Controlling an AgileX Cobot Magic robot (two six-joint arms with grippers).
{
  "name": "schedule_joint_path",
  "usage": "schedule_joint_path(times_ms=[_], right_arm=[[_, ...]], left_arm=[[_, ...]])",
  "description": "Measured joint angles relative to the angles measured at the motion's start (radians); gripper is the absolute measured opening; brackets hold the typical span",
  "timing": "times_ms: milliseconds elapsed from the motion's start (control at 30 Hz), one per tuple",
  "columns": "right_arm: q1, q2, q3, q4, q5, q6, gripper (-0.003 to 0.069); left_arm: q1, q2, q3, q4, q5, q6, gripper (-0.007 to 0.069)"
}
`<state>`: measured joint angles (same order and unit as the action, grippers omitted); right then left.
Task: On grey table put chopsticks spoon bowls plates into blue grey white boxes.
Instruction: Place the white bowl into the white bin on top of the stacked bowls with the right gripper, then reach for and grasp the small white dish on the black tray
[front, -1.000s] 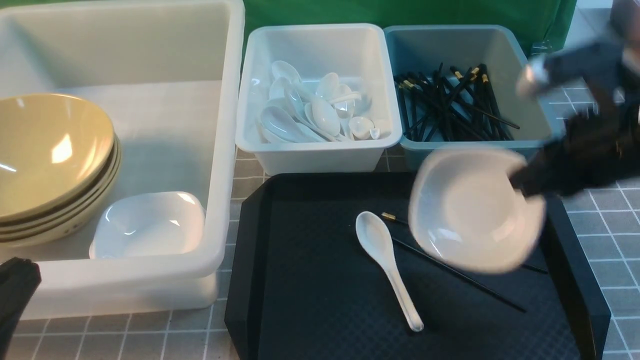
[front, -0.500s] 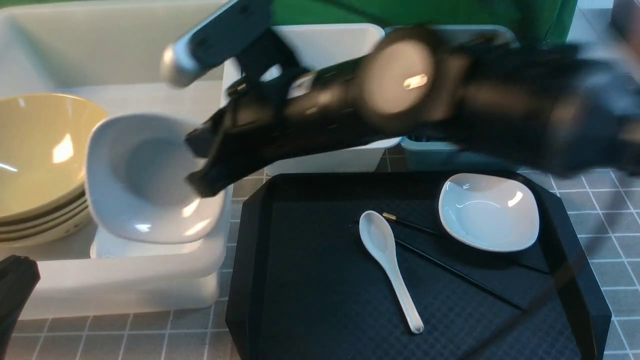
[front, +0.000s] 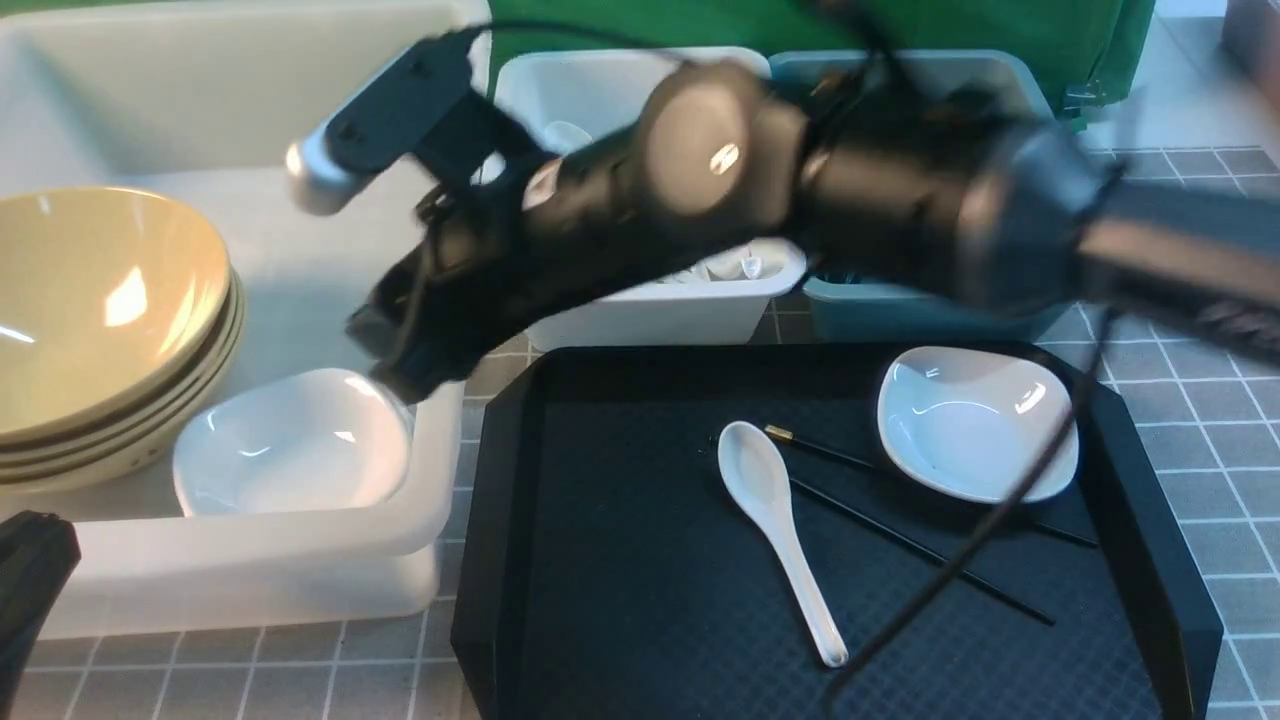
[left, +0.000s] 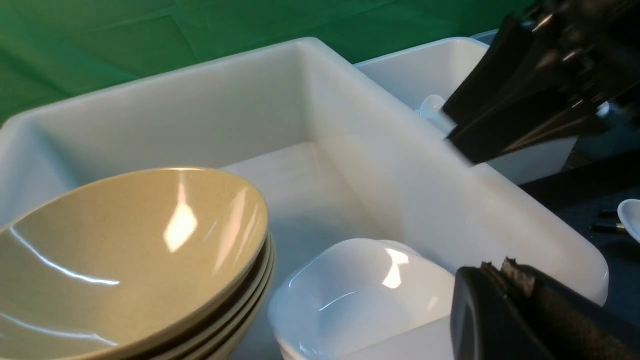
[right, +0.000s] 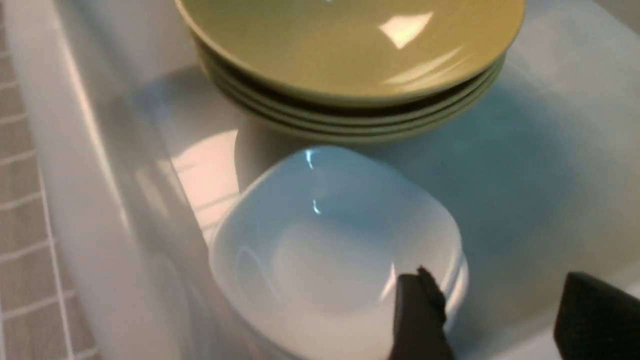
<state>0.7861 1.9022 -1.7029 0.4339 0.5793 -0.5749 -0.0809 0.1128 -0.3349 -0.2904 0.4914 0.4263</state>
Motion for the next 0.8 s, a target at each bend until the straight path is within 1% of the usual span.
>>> schedule_joint_path(times_ms=[33,67,100,133,167,200,233,267,333,400,500,533,567,633,733,800], right_arm=[[-0.021,-0.043,-0.003,-0.101,0.092,0.062,0.0412],[-0.055,-0.092,-0.005,-0.228,0.174,0.125,0.0409],[-0.067,-0.105,-0.004,-0.263,0.201,0.155,0.0405],[-0.115,-0.148,0.015,-0.371,0.281,0.220,0.0386],[-0.149,-0.169,0.036,-0.418,0.315,0.246,0.0371],[-0.218,-0.195,0.090,-0.471,0.353,0.301,0.0343],[-0.240,-0.199,0.109,-0.481,0.360,0.324,0.0335],[-0.306,-0.206,0.170,-0.502,0.372,0.369,0.0315],[-0.401,-0.204,0.277,-0.518,0.367,0.453,0.0297],[-0.483,-0.198,0.382,-0.508,0.341,0.498,0.0293],[-0.588,-0.196,0.514,-0.421,0.261,0.526,0.0318],[-0.592,-0.196,0.519,-0.415,0.255,0.526,0.0321],[-0.619,-0.197,0.550,-0.377,0.214,0.527,0.0345],[-0.644,-0.197,0.581,-0.346,0.147,0.529,0.0382],[-0.649,-0.193,0.596,-0.336,0.110,0.529,0.0410],[-0.649,-0.181,0.597,-0.332,0.091,0.531,0.0416]], left_arm=[[0.000,0.000,0.000,0.000,0.000,0.000,-0.0008],[0.000,0.000,0.000,0.000,0.000,0.000,-0.0008],[0.000,0.000,0.000,0.000,0.000,0.000,-0.0008],[0.000,0.000,0.000,0.000,0.000,0.000,-0.0008],[0.000,0.000,0.000,0.000,0.000,0.000,-0.0008],[0.000,0.000,0.000,0.000,0.000,0.000,-0.0008],[0.000,0.000,0.000,0.000,0.000,0.000,-0.0008],[0.000,0.000,0.000,0.000,0.000,0.000,-0.0008],[0.000,0.000,0.000,0.000,0.000,0.000,-0.0008],[0.000,0.000,0.000,0.000,0.000,0.000,-0.0008],[0.000,0.000,0.000,0.000,0.000,0.000,-0.0008],[0.000,0.000,0.000,0.000,0.000,0.000,-0.0008],[0.000,0.000,0.000,0.000,0.000,0.000,-0.0008],[0.000,0.000,0.000,0.000,0.000,0.000,-0.0008],[0.000,0.000,0.000,0.000,0.000,0.000,-0.0008],[0.000,0.000,0.000,0.000,0.000,0.000,-0.0008]])
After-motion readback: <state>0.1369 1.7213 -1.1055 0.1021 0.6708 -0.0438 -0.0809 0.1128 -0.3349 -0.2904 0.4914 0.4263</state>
